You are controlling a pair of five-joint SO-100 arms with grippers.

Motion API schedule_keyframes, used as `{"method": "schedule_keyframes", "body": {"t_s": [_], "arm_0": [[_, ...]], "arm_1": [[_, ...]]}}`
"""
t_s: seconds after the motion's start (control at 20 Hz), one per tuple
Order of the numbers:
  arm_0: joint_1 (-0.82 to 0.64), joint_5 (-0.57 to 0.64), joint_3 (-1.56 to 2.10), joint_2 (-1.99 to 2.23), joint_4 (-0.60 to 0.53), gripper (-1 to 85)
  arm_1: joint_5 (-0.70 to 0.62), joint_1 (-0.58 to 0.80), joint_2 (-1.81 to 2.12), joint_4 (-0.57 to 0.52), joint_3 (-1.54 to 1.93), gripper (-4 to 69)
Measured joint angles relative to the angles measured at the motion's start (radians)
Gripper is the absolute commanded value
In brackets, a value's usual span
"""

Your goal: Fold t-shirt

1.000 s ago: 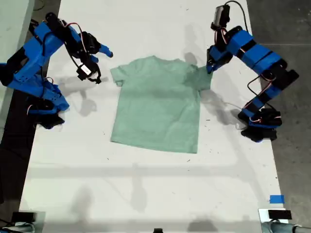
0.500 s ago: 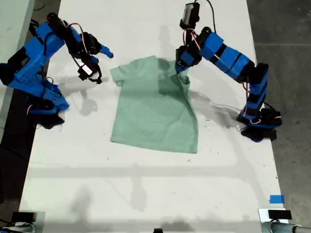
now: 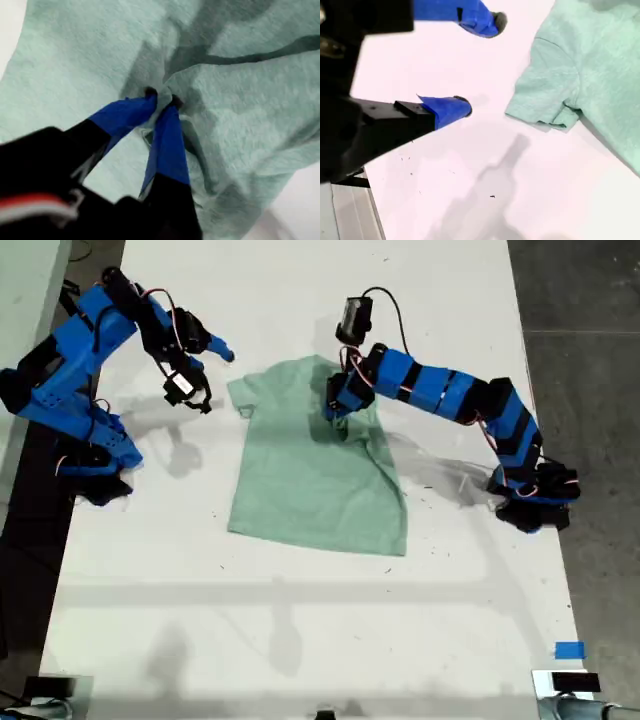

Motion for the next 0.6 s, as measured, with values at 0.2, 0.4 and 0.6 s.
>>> {"method": "schedule_keyframes", "body": {"t_s": [0.2, 0.4, 0.6], "arm_0": [[0.000, 0.000, 0.015, -0.009, 0.000, 28.4], [0.000, 0.003, 0.015, -0.041, 0.000, 26.3], [0.000, 0.029, 0.015, -0.106, -0.049, 26.7]], "arm_1": [[-0.005, 0.005, 0.051, 0.032, 0.000, 21.5], [-0.032, 0.051, 0.252, 0.173, 0.000, 19.6], [-0.061, 0.103, 0.445, 0.324, 0.023, 16.7]]}}
